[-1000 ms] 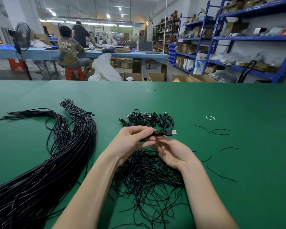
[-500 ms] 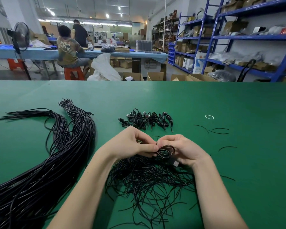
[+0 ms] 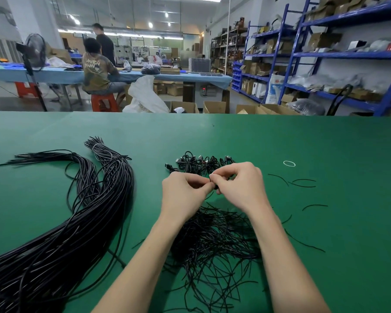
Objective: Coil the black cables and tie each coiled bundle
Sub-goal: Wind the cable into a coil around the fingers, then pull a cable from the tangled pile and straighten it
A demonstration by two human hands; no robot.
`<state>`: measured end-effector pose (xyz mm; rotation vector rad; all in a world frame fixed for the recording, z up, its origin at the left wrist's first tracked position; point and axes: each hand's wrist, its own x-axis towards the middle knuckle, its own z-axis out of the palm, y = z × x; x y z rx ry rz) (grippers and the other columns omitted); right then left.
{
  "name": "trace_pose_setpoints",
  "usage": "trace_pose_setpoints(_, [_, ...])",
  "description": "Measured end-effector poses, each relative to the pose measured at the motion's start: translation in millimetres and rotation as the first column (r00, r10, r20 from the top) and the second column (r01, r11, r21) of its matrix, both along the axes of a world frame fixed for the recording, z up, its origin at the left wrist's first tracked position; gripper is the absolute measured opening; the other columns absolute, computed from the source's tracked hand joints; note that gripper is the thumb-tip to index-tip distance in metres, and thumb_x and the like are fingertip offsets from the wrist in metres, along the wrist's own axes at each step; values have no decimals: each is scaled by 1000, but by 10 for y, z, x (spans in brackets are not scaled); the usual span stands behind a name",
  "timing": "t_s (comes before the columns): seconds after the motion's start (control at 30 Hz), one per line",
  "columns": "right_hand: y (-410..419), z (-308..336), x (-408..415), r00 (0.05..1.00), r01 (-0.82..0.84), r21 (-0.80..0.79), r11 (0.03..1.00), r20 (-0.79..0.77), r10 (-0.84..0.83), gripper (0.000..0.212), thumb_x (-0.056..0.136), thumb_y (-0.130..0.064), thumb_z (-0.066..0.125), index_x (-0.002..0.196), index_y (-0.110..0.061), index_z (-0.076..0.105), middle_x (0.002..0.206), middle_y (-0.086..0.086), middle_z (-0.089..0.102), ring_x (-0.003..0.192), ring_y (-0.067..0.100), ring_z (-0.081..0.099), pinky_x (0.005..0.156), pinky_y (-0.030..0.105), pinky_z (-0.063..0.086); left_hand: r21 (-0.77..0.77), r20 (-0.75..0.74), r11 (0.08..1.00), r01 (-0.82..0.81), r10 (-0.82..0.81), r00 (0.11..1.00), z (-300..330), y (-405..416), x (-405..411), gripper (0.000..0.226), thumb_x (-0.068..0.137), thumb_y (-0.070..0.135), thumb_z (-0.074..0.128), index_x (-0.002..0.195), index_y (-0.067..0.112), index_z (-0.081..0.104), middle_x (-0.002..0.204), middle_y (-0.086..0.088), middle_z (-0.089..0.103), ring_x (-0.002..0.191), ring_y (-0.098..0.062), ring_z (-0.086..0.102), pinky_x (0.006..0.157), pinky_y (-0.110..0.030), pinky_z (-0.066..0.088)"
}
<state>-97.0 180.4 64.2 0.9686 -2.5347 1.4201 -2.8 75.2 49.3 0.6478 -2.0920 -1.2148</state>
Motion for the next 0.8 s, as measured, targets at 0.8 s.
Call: trace_pose_setpoints(0.8, [68,-117,-60,956,-285,-300,910,-14,294,16,87,-12,80,83,-27,81,86,-12,78,85,6,73,82,20,55,801,-191,522,293,-241,952,0,-247,21,19,59,22,86,77,21,82,83,1,73,67,-10,63,59,-22,53])
